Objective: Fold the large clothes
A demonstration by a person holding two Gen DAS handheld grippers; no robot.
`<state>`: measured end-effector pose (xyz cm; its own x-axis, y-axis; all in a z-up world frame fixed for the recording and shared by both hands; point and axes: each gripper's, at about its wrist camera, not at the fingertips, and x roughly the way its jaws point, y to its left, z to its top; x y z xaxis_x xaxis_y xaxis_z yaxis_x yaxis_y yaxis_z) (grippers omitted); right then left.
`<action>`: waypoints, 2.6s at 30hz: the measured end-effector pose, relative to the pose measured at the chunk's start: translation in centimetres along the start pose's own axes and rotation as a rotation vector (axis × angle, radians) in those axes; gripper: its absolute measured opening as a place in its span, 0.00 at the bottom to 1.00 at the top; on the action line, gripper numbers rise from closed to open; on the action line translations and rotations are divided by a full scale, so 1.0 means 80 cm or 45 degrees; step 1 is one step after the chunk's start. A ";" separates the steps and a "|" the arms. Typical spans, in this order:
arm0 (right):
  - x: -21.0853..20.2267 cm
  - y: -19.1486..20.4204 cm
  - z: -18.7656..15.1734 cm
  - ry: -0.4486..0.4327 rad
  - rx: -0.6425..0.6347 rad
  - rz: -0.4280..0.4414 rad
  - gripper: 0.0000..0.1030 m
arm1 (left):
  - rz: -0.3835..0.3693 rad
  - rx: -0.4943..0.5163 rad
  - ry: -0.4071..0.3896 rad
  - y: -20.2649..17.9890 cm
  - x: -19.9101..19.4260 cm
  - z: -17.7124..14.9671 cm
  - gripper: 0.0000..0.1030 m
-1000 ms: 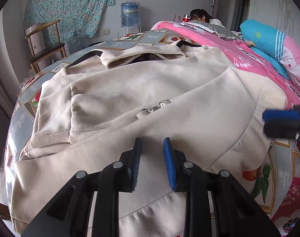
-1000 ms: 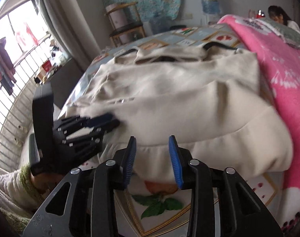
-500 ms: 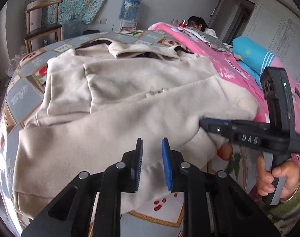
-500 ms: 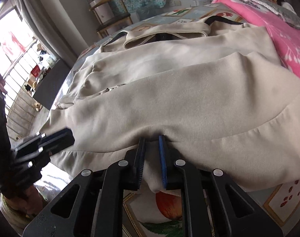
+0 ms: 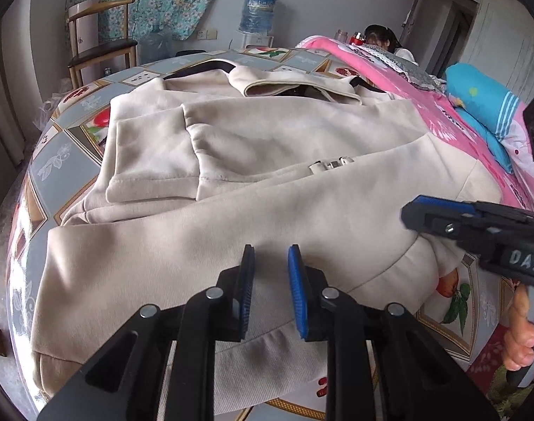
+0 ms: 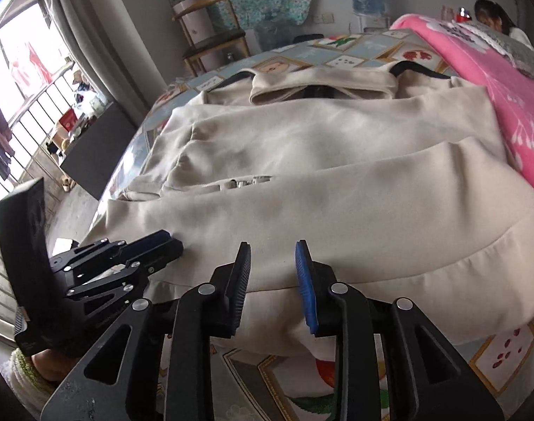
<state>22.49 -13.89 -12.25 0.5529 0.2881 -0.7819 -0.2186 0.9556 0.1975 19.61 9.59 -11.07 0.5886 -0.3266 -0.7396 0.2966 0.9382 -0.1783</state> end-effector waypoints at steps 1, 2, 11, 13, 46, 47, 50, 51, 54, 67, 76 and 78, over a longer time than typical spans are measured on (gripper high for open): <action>0.012 0.000 -0.001 0.030 -0.009 -0.014 0.33 | -0.003 -0.008 0.001 0.001 0.001 0.001 0.20; 0.026 0.001 -0.002 0.056 -0.013 -0.036 0.34 | -0.005 -0.013 0.004 0.001 0.001 0.002 0.20; -0.003 0.011 -0.007 -0.024 -0.007 -0.019 0.61 | -0.002 0.005 0.052 0.000 -0.002 0.005 0.22; -0.015 0.010 -0.013 -0.044 -0.015 -0.040 0.64 | 0.002 -0.002 0.068 0.000 -0.003 0.006 0.25; -0.006 -0.001 -0.053 0.017 -0.077 -0.038 0.77 | 0.274 -0.184 -0.099 0.099 -0.119 -0.033 0.63; -0.005 0.000 -0.052 0.024 -0.083 -0.037 0.78 | 0.265 -0.189 -0.099 0.105 -0.121 -0.035 0.63; -0.004 0.003 -0.052 0.040 -0.101 -0.043 0.79 | 0.203 -0.223 -0.088 0.120 -0.115 -0.037 0.63; -0.004 0.004 -0.052 0.042 -0.102 -0.044 0.79 | 0.181 -0.242 -0.076 0.125 -0.109 -0.037 0.63; -0.004 0.003 -0.051 0.046 -0.095 -0.042 0.79 | 0.116 -0.299 -0.015 0.134 -0.091 -0.035 0.52; -0.002 0.006 -0.053 0.060 -0.118 -0.068 0.79 | 0.018 -0.326 0.014 0.140 -0.084 -0.043 0.40; -0.003 0.007 -0.053 0.059 -0.130 -0.075 0.79 | -0.057 -0.290 -0.043 0.138 -0.096 -0.033 0.39; -0.003 0.007 -0.053 0.060 -0.132 -0.077 0.79 | -0.039 -0.294 -0.043 0.138 -0.098 -0.029 0.39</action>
<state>18.82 -13.68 -14.49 0.5300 0.2247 -0.8177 -0.2697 0.9588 0.0887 16.52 22.80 -8.74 0.6077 -0.3556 -0.7101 0.1370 0.9277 -0.3474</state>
